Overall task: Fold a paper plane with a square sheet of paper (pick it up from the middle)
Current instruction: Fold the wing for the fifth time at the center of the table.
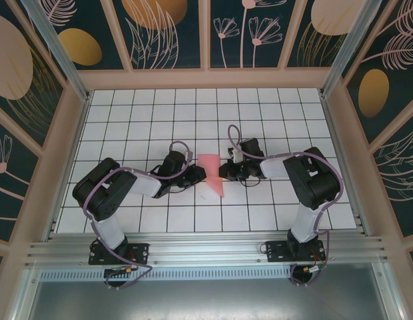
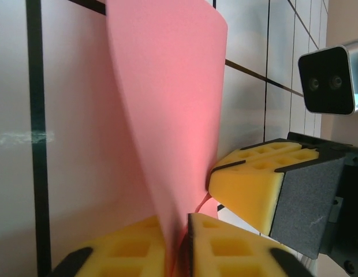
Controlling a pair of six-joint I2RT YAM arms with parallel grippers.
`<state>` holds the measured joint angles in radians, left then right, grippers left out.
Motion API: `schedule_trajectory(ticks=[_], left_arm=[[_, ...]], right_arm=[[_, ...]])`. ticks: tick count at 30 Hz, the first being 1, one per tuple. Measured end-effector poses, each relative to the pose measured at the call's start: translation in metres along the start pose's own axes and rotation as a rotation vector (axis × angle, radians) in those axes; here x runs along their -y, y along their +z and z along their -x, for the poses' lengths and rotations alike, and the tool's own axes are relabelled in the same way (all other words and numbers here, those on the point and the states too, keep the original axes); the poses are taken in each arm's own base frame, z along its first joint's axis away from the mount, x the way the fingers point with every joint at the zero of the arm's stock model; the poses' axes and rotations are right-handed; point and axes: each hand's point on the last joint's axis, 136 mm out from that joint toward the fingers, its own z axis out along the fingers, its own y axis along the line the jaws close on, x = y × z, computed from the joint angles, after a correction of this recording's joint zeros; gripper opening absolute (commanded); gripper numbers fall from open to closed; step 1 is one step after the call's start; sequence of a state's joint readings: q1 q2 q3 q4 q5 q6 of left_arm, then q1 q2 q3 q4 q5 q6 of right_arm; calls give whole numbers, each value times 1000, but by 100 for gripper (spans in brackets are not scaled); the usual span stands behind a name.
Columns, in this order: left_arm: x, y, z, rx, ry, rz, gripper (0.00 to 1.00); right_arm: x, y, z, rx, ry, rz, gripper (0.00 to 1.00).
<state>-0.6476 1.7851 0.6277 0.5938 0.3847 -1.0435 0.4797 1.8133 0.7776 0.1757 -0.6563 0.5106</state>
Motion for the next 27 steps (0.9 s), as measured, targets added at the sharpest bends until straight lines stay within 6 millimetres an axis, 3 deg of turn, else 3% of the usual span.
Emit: schedule_trajectory(ticks=[3, 8, 13, 17, 23, 27], left_arm=[[-3, 0, -1, -4, -1, 15, 1], [-6, 0, -2, -11, -7, 33, 0], [-4, 1, 0, -14, -9, 36, 0], [-2, 2, 1, -13, -9, 35, 0], [0, -1, 1, -15, -10, 38, 0], [5, -2, 3, -10, -7, 30, 0]], right_arm=[[0, -1, 0, 4, -4, -22, 16], [-6, -14, 4, 69, -70, -145, 26], [-39, -34, 10, 216, -246, -241, 37], [-57, -37, -3, 287, -394, -302, 40], [-40, -25, -41, 290, -624, -418, 44], [-45, -11, -56, 286, -791, -458, 44]])
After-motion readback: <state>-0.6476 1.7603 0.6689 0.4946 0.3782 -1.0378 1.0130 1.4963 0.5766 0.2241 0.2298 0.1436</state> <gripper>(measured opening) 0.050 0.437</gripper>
